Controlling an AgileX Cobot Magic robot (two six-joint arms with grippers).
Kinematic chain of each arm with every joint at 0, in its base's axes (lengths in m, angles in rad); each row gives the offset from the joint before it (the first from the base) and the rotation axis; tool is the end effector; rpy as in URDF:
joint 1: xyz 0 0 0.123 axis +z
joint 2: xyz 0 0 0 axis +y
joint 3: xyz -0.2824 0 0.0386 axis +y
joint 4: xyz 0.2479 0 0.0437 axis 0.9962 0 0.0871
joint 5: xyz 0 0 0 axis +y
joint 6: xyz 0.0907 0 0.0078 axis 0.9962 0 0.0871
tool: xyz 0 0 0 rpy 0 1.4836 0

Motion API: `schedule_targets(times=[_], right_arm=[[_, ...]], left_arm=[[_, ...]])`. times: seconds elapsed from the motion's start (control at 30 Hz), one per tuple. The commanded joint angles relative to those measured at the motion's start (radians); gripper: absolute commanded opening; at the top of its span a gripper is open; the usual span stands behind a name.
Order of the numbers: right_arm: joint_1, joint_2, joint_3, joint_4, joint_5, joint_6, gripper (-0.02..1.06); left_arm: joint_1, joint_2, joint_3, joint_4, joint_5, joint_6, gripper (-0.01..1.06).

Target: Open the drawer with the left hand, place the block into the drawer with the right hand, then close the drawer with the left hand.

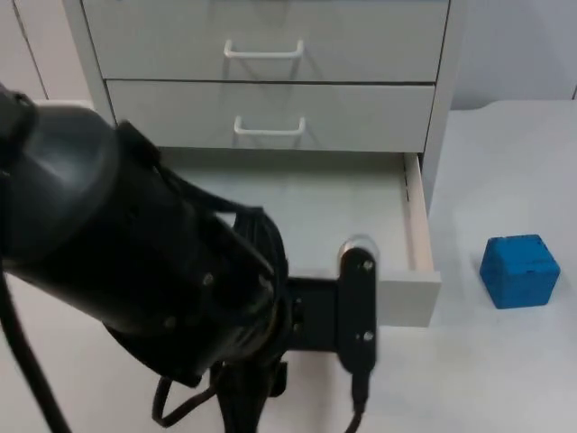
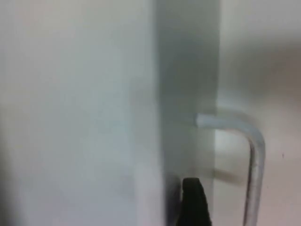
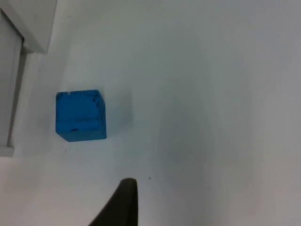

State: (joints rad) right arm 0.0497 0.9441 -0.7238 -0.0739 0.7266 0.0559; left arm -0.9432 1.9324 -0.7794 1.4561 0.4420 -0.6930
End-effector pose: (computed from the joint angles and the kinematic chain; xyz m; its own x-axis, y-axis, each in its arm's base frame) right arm 0.1764 0.0043 0.2940 -0.7558 -0.0370 -0.6537 -0.0171 0.9992 -0.0367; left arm 0.2149 -0.2301 0.0905 0.0395 0.9976 -0.0575 0.8168 0.0010 0.5769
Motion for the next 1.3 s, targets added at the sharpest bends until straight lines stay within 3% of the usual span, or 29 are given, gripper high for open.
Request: schedule_targets(times=[0.0,0.2,0.3,0.33,0.47,0.5,0.67,0.73,0.8,1.0,1.17,1.27], right_arm=[[-0.005,0.001,0.000,-0.002,-0.013,0.000,1.04],[-0.005,0.001,0.000,-0.002,-0.008,0.000,1.04],[-0.005,0.001,0.000,-0.002,-0.005,0.000,1.04],[-0.005,0.001,0.000,-0.002,-0.005,0.000,1.04],[-0.005,0.001,0.000,0.002,-0.005,0.000,1.04],[-0.005,0.001,0.000,0.002,-0.005,0.000,1.04],[-0.005,0.001,0.000,0.007,-0.001,0.000,1.04],[-0.005,0.001,0.000,0.007,-0.001,0.000,1.04],[-0.005,0.001,0.000,0.007,-0.001,0.000,1.04],[-0.005,0.001,0.000,0.007,-0.001,0.000,1.04],[-0.005,0.001,0.000,0.007,0.002,0.000,1.04],[-0.005,0.001,0.000,0.007,0.004,0.000,1.04]], left_arm=[[-0.013,-0.040,0.003,-0.040,-0.003,0.012,0.59],[-0.024,-0.137,0.003,-0.271,-0.027,0.108,0.59],[-0.013,-0.196,0.003,-0.550,-0.020,0.221,0.59],[-0.013,-0.196,0.003,-0.550,-0.020,0.221,0.59],[0.060,-0.276,0.003,-0.835,-0.029,0.313,0.59],[0.060,-0.276,0.003,-0.835,-0.029,0.313,0.59],[0.265,-0.381,0.003,-1.163,-0.001,0.459,0.59],[0.305,-0.397,0.003,-1.215,0.013,0.473,0.59],[0.429,-0.438,0.003,-1.311,0.050,0.480,0.59],[0.625,-0.506,0.003,-1.409,0.105,0.503,0.59],[0.720,-0.564,0.003,-1.501,0.141,0.578,0.59],[0.736,-0.597,0.003,-1.505,0.158,0.584,0.59]])
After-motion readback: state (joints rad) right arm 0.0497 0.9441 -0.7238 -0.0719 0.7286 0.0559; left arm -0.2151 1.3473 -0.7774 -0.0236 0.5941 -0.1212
